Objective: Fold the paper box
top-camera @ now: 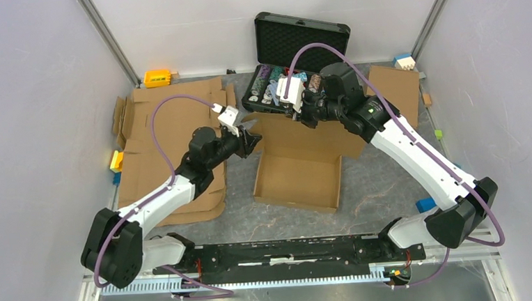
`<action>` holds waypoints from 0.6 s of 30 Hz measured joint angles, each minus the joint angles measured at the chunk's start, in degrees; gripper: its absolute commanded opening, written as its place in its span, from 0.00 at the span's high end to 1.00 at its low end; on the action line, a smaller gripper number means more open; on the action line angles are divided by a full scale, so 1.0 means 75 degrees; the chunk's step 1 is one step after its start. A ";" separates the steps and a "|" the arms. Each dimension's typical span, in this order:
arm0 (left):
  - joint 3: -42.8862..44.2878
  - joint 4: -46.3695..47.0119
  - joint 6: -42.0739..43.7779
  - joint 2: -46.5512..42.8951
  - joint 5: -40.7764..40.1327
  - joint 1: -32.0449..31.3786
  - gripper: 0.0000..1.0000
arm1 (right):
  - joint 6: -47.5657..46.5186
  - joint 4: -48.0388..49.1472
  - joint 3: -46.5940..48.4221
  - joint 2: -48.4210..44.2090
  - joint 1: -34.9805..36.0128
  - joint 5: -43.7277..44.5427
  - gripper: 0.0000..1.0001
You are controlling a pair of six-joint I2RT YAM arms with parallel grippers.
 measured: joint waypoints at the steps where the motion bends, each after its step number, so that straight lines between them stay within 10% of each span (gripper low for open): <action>1: 0.0029 -0.0160 0.0000 -0.0023 -0.0050 -0.0035 0.64 | 0.0020 0.0003 0.0000 0.0000 0.0000 0.0000 1.00; 18: 0.0510 -0.1676 -0.0991 -0.0268 -0.1731 -0.0877 0.75 | 0.0551 0.0367 -0.0804 -0.0431 0.0571 0.0399 1.00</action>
